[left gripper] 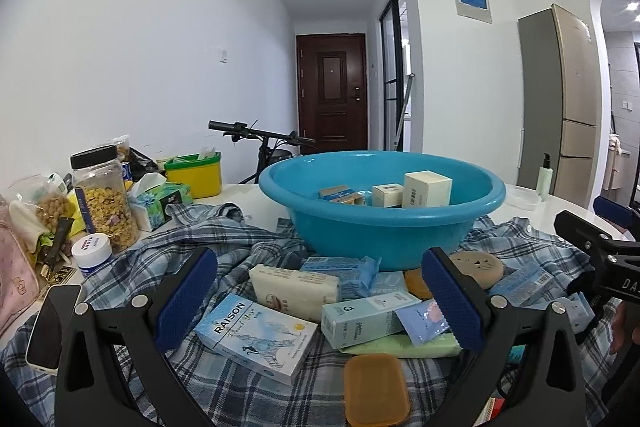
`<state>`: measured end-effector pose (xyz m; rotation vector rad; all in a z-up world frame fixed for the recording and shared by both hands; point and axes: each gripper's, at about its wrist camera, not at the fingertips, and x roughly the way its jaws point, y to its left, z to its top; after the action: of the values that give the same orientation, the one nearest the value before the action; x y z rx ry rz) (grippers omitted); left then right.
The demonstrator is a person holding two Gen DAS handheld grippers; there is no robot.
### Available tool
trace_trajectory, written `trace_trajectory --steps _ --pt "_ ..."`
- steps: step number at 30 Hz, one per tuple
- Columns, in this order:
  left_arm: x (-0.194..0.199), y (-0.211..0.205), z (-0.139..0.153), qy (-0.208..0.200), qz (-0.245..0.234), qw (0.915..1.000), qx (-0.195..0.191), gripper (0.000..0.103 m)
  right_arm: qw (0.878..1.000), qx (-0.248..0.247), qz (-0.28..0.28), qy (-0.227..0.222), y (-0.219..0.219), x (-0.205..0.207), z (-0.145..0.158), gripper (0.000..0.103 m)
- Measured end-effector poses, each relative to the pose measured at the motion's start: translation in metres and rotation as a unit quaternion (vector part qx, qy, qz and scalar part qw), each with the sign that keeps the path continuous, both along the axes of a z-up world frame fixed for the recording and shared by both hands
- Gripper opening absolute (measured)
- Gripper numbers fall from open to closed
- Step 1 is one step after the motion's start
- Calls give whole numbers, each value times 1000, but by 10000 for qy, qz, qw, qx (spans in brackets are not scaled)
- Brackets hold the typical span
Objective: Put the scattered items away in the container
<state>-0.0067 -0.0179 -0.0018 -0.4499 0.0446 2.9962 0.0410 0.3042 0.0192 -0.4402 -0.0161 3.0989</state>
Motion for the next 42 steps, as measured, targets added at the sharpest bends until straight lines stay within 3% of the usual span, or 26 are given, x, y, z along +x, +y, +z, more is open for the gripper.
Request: trace_trajectory --steps 42 --pt "-1 -4 -1 -5 39 10000 11 103 10000 -12 -41 -34 1 -1 0 103"
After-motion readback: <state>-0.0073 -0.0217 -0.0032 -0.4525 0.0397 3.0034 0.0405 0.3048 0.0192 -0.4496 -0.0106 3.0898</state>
